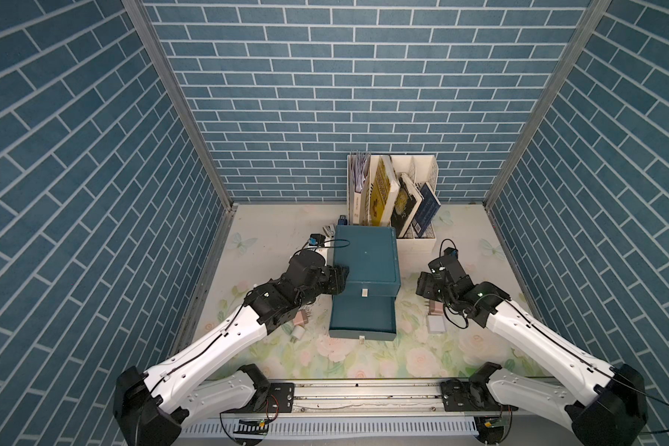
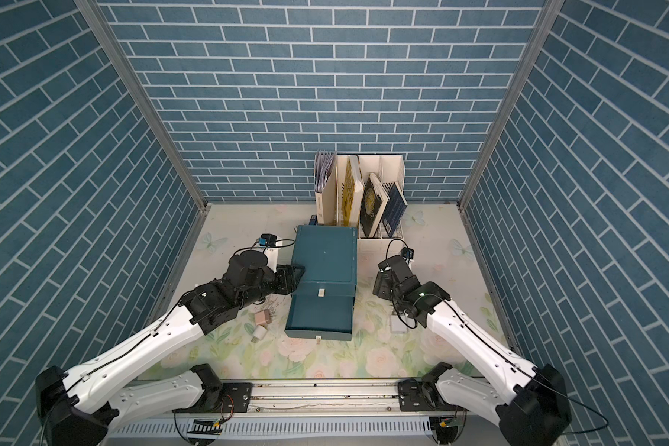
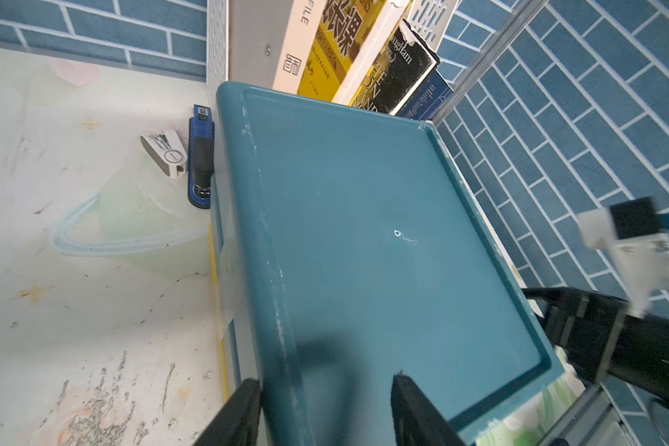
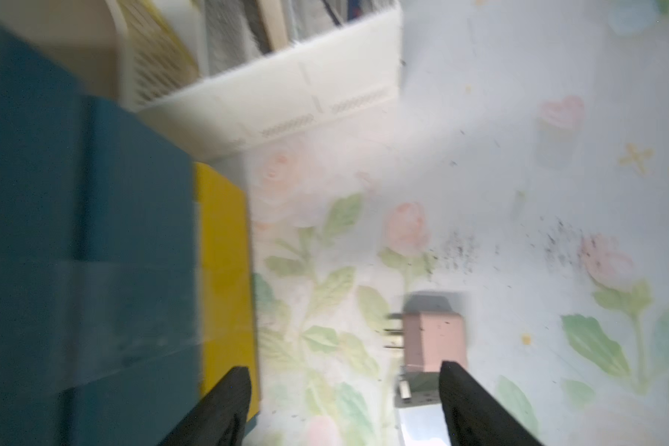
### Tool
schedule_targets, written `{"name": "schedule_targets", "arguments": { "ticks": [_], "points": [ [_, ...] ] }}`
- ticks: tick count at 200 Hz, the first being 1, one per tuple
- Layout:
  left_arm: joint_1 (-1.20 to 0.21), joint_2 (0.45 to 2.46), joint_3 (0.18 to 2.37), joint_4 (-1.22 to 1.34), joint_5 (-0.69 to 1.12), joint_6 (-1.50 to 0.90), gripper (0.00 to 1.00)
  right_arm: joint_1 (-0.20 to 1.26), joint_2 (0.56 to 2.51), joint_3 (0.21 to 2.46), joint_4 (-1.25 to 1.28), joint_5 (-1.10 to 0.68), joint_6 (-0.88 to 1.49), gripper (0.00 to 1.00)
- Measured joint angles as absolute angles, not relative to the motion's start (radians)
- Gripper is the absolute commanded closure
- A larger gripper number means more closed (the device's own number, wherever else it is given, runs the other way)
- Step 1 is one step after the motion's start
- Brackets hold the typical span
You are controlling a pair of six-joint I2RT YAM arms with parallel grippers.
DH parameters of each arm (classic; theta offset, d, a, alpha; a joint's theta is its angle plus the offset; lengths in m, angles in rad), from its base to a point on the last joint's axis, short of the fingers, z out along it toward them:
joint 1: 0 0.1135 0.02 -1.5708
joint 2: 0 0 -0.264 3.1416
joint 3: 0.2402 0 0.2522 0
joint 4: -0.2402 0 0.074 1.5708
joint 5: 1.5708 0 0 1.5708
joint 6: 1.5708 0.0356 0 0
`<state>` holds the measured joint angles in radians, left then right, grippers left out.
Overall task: Place the plugs into the drawer by color
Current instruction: Adjust the storage box at the center of the board, then pick up the plug from the center of the board.
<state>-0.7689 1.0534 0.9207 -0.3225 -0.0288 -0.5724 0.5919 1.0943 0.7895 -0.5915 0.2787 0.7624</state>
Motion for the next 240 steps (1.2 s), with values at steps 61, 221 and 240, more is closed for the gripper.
{"name": "schedule_targets", "arguments": {
  "ticks": [61,221,240],
  "points": [
    [-0.774,1.047,0.92,-0.35,-0.062,-0.569,0.38,0.496,1.087,0.653,-0.567,0.202,0.728,0.17],
    [-0.776,0.981,0.925,-0.383,-0.13,-0.573,0.36,0.364,1.193,0.546,-0.361,0.104,0.619,0.35],
    [-0.776,0.981,0.92,-0.383,-0.13,-0.574,0.36,0.363,1.194,0.538,-0.347,0.101,0.619,0.35]
  ]
}}
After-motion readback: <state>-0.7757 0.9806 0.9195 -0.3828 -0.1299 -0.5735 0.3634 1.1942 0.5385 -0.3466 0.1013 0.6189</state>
